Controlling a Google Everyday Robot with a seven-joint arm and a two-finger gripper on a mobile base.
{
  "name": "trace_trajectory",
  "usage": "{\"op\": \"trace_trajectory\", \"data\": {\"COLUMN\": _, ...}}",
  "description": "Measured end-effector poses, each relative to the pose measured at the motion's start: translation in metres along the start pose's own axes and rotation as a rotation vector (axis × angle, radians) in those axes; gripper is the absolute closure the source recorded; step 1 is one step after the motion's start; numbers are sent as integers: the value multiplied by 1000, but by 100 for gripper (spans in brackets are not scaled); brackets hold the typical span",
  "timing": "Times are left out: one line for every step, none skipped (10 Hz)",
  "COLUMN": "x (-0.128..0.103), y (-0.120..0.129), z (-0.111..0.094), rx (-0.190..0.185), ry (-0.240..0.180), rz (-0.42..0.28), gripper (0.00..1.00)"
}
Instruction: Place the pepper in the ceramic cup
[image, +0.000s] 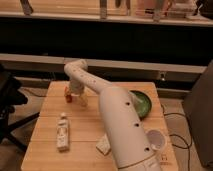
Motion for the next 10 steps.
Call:
{"op": "trace_trajectory", "data": {"x": -1, "y": 1, "z": 1, "rx": -6, "ry": -3, "rz": -4, "gripper": 20}}
{"op": "trace_trajectory", "data": {"x": -2, "y": 2, "z": 1, "rx": -8, "ry": -5, "rz": -7, "gripper": 20}}
{"op": "trace_trajectory", "data": {"x": -2, "y": 2, "z": 2, "rx": -10, "ry": -6, "rz": -6, "gripper": 20}}
{"op": "trace_trajectory", "data": {"x": -2, "y": 3, "z": 2, "rx": -13, "ry": -7, "rz": -6, "gripper": 20}}
{"op": "trace_trajectory", "data": {"x": -2, "y": 4, "z": 2, "rx": -16, "ry": -8, "rz": -7, "gripper": 20}}
{"op": "trace_trajectory", "data": {"x": -3, "y": 5, "z": 2, "rx": -20, "ry": -9, "rz": -7, "gripper": 21}}
{"op": "trace_trajectory", "data": {"x": -3, "y": 5, "z": 2, "rx": -21, "ry": -9, "rz": -9, "gripper": 26}}
{"op": "trace_trajectory", "data": {"x": -3, "y": 6, "z": 2, "rx": -23, "ry": -10, "rz": -9, "gripper": 35}}
{"op": "trace_trajectory", "data": {"x": -3, "y": 7, "z": 1, "rx": -24, "ry": -10, "rz": -9, "gripper": 45}}
{"op": "trace_trajectory", "data": {"x": -2, "y": 8, "z": 0, "rx": -25, "ry": -10, "rz": -9, "gripper": 53}}
